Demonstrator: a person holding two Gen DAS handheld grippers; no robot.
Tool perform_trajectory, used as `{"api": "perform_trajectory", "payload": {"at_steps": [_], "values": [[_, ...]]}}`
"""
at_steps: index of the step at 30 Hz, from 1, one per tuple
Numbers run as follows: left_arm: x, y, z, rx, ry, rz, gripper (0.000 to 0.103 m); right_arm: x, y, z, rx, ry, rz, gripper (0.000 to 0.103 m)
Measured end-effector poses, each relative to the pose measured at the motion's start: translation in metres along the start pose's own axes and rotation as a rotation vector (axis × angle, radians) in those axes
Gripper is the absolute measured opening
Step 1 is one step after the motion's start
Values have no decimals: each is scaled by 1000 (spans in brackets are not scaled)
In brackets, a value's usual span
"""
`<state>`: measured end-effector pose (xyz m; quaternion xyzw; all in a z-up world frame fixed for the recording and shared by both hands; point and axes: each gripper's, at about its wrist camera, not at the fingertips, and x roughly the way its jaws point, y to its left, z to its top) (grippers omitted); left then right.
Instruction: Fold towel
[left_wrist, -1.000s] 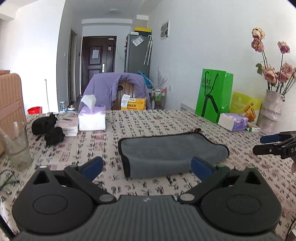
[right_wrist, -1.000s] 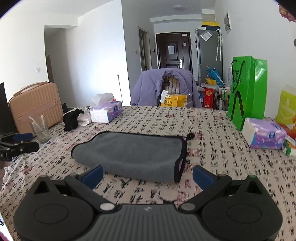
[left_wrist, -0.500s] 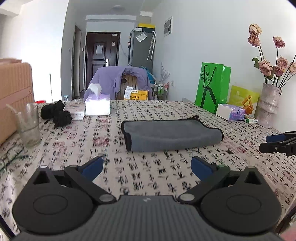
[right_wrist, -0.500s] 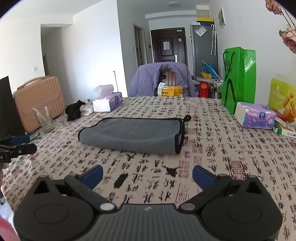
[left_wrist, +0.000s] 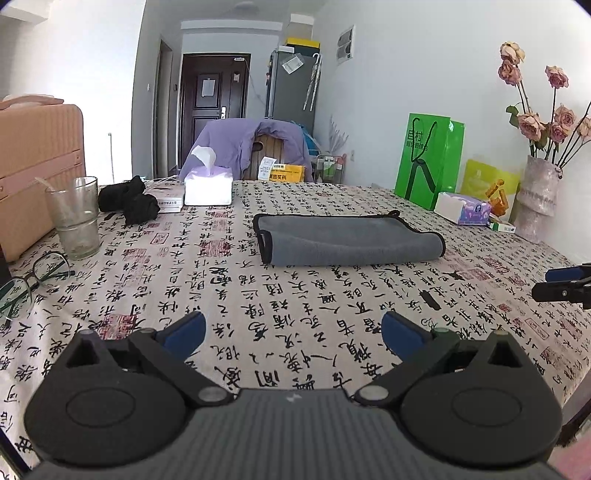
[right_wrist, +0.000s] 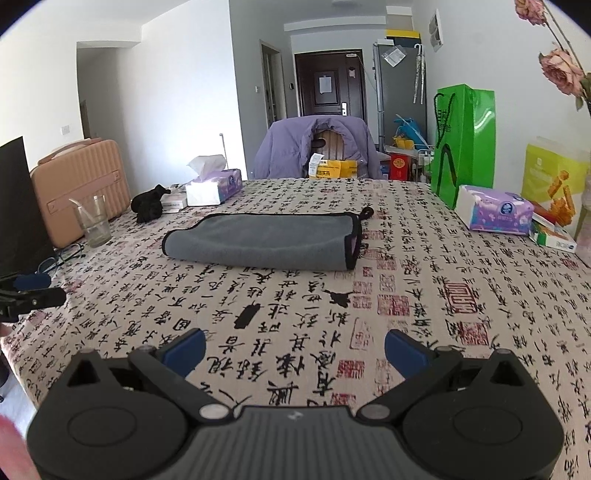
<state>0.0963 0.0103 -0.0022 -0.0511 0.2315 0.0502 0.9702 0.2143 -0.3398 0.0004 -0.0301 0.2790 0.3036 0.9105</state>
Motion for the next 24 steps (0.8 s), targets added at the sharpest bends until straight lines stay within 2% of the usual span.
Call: {"api": "perform_trajectory", "payload": {"at_steps": [24], "values": [[-7, -2, -5, -6, -13, -8, 103, -10, 3, -6, -3, -10, -7, 103]]}}
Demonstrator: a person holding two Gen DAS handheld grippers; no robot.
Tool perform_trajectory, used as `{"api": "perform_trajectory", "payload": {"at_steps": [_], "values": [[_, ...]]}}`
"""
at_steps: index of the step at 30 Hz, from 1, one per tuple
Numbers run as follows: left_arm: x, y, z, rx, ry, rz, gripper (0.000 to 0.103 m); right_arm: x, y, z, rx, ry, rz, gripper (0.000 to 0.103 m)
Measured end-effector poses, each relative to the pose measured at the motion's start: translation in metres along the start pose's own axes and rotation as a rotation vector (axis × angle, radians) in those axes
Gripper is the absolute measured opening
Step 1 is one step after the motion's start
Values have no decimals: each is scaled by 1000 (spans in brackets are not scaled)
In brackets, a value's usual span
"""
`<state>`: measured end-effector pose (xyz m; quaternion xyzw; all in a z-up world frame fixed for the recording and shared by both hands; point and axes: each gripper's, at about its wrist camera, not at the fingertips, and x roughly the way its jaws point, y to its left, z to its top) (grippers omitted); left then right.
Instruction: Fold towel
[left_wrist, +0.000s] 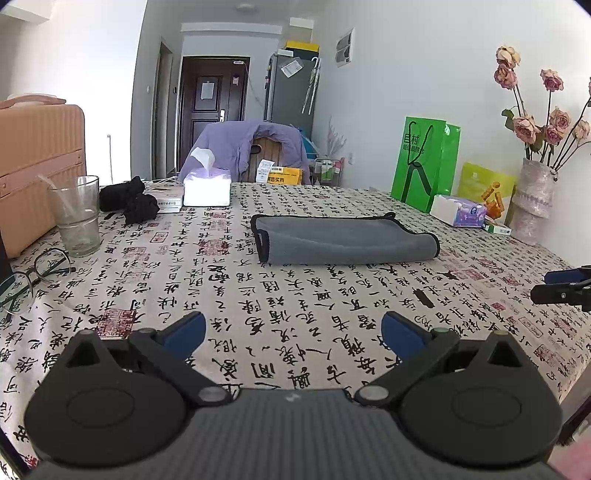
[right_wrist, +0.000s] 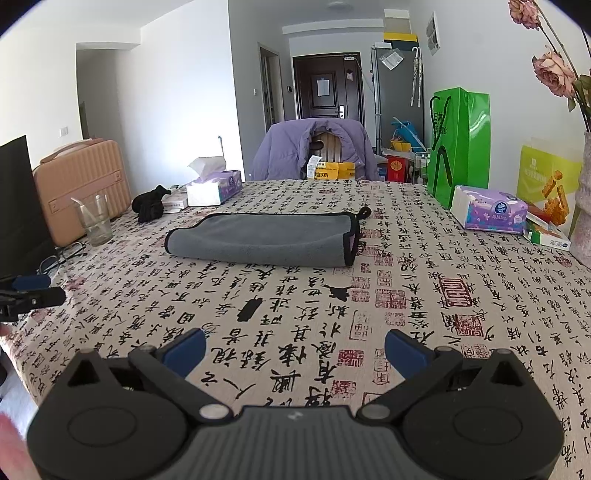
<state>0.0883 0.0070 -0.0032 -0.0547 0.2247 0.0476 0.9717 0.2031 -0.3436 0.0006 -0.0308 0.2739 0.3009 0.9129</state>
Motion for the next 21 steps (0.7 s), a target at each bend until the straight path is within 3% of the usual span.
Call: {"api": "perform_trajectory", "payload": {"at_steps": [21], "values": [[-1, -2, 1, 4, 1, 2, 103, -3, 1, -1, -3, -3, 1, 103]]}}
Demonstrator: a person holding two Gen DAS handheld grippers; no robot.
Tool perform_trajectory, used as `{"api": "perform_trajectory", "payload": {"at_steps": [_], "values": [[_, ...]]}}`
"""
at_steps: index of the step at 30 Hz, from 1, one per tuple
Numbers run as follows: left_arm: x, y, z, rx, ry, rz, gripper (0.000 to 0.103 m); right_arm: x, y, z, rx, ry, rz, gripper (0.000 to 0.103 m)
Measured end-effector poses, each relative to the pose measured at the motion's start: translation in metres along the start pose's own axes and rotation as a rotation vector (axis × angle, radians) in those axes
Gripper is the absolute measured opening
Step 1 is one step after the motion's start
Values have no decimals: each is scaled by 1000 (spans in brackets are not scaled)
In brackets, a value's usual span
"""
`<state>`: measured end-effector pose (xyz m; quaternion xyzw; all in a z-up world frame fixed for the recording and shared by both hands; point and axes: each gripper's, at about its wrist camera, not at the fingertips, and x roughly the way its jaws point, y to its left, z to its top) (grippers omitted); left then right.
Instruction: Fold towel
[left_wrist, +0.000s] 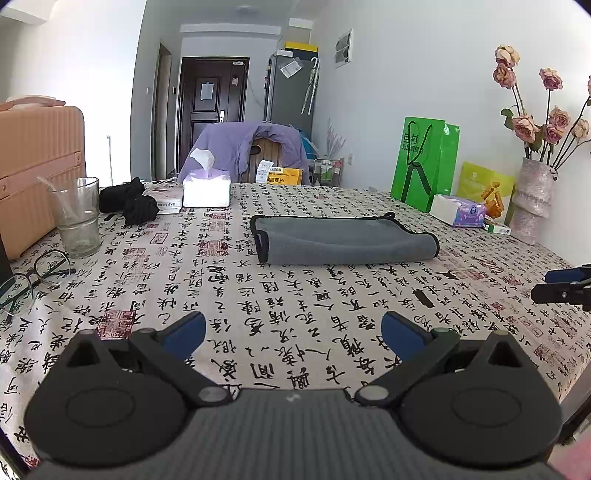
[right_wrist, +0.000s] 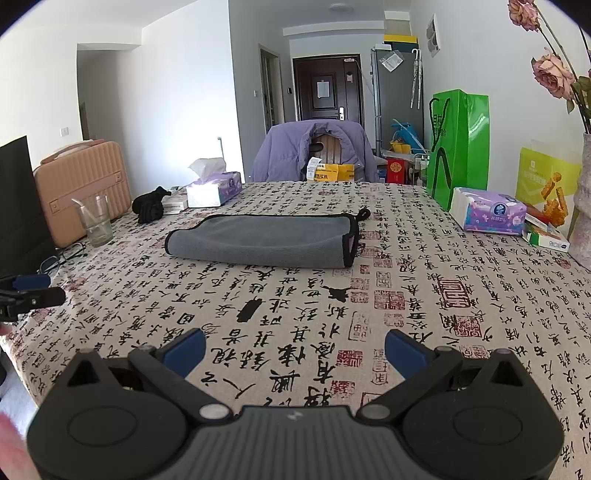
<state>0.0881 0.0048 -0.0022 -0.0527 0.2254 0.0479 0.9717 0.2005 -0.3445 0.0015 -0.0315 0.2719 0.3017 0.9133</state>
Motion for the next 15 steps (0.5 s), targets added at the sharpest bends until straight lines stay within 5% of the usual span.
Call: {"api": "perform_trajectory", "payload": {"at_steps": [15], "values": [[1, 2, 0, -7, -9, -6, 103, 0, -3, 0, 1, 3, -2, 103]]}}
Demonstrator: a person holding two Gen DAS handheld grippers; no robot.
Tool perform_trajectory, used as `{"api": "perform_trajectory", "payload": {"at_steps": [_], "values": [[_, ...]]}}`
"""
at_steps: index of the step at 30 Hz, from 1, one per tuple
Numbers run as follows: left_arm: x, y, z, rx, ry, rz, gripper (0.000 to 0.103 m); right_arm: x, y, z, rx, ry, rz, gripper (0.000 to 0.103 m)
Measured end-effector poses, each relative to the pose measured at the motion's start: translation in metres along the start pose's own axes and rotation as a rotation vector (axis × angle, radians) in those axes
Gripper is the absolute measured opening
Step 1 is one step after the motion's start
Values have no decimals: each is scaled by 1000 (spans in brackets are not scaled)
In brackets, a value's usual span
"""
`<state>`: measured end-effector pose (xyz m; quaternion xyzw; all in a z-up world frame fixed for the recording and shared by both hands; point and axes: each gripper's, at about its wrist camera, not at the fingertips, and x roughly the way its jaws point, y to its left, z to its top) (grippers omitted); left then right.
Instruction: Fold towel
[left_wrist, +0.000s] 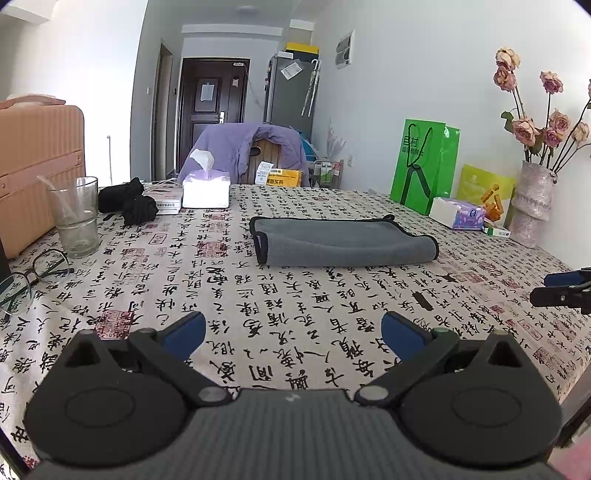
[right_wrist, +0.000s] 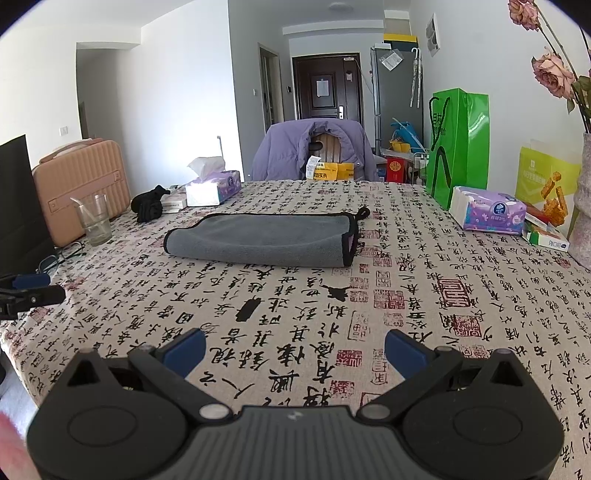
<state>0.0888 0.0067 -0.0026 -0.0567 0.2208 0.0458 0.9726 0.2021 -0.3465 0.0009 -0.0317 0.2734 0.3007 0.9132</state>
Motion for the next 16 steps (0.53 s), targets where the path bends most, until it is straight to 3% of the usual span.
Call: {"api": "perform_trajectory", "payload": {"at_steps": [16], "values": [[3, 0, -1, -3, 1, -9, 103, 1, -1, 0, 1, 3, -2, 103]]}}
